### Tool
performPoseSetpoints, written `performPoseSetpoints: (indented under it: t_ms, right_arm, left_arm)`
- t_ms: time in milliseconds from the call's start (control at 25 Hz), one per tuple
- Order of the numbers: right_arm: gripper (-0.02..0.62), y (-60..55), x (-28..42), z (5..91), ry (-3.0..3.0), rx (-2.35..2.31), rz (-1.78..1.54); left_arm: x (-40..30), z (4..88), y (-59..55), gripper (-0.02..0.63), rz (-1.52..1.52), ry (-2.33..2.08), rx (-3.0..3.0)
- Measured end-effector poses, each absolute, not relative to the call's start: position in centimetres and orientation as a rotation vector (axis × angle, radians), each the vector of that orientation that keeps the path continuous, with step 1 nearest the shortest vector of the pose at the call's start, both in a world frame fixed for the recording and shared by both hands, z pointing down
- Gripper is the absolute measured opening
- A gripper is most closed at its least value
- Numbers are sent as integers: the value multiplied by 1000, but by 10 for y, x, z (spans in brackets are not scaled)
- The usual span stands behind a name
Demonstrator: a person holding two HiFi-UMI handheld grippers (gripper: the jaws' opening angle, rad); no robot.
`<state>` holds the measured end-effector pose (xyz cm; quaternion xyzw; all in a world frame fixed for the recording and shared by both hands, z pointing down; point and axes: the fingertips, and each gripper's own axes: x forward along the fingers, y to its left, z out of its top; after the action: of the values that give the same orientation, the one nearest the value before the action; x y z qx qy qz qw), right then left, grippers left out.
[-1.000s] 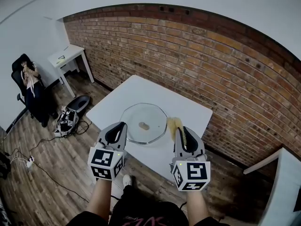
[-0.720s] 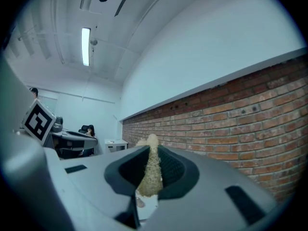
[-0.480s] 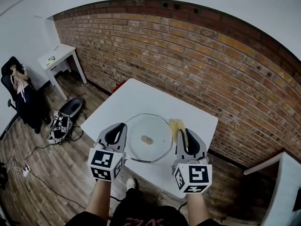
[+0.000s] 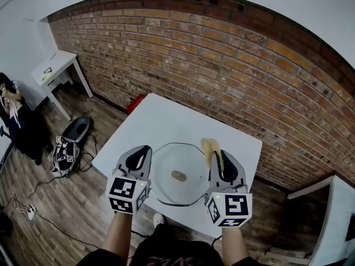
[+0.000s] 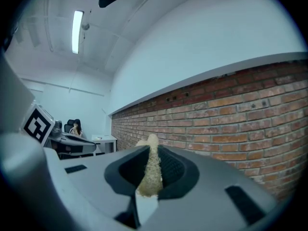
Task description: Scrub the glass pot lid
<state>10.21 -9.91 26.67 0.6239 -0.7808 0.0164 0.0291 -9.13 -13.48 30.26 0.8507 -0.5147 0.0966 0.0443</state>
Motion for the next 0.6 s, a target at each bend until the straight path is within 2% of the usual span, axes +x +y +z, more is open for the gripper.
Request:
performPoseSetpoints:
  t_ms: [600]
  right_arm:
    - [55, -140, 67, 278, -2264, 2033, 75]
  left_arm:
    - [-117, 320, -194, 15, 302, -1391, 2667]
